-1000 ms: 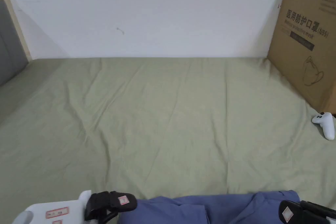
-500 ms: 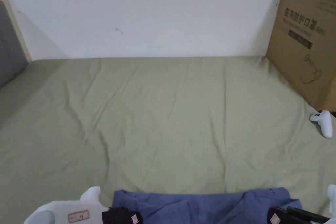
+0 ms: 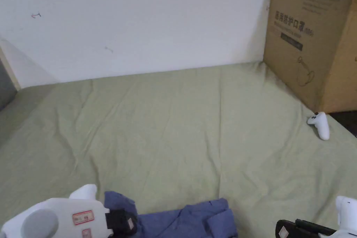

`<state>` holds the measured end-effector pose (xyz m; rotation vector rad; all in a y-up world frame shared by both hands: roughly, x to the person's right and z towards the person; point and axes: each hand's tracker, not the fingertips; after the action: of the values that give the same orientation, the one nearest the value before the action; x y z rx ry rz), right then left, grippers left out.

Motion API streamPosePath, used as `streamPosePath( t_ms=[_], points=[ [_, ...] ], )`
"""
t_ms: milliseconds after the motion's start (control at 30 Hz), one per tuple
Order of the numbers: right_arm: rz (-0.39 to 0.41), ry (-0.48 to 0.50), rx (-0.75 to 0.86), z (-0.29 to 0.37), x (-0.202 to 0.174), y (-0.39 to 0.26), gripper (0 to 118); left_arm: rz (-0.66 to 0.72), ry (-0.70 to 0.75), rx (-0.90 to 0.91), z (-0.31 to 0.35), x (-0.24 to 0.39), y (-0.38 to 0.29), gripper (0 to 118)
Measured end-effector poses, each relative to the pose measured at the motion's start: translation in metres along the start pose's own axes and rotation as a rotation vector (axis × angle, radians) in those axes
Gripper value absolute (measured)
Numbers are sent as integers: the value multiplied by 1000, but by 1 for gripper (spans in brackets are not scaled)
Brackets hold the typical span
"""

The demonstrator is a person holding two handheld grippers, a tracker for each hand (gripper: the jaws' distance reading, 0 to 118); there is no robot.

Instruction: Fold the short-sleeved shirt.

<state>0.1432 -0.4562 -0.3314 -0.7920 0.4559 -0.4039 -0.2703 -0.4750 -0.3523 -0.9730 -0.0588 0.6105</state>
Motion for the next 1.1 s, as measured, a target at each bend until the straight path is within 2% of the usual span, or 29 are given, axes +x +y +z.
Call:
streamPosePath(
  t_ms=[67,133,167,200,267,300,333,433,500,533,567,600,633,700,800,1000,1100],
  points=[
    [-15,-5,14,8,8,1,0,-22,-8,-31,-29,25,1,10],
    [-37,-15,33,15,16,2,0,-19,-93,-54,-58,43,0,10],
    [-43,-22,39,17,19,3,0,3,-151,-70,-71,48,-2,13],
    [-49,-31,43,20,23,3,0,16,-202,-102,-84,52,-3,25],
    [-60,-43,45,22,29,4,0,66,-274,-171,-104,58,-6,101],
    [-67,-47,45,22,32,4,0,88,-293,-181,-107,57,-8,118],
    [-75,-49,45,23,35,3,0,109,-336,-114,-98,57,-8,111],
    [-87,-50,49,23,38,2,0,68,-355,-67,-72,55,-4,111],
    [-87,-47,50,22,39,2,0,-6,-300,-12,-51,54,-4,114],
    [-85,-46,50,21,39,3,0,-61,-269,27,-40,54,-7,109],
    [-84,-45,50,20,39,4,0,-103,-249,60,-29,53,-10,92],
    [-81,-43,52,19,40,4,0,-160,-239,90,-20,56,-15,54],
    [-76,-41,56,19,40,5,0,-221,-240,90,-17,60,-18,0],
    [-62,-42,62,16,39,6,0,-309,-129,65,-21,71,-28,0],
    [-62,-42,61,14,40,7,0,-383,-111,11,-46,82,-35,0],
    [-73,-43,54,15,44,4,0,-446,1,-142,-140,105,-57,0],
    [-77,-55,46,15,47,2,0,-416,-33,-146,-168,108,-71,0]
  ],
)
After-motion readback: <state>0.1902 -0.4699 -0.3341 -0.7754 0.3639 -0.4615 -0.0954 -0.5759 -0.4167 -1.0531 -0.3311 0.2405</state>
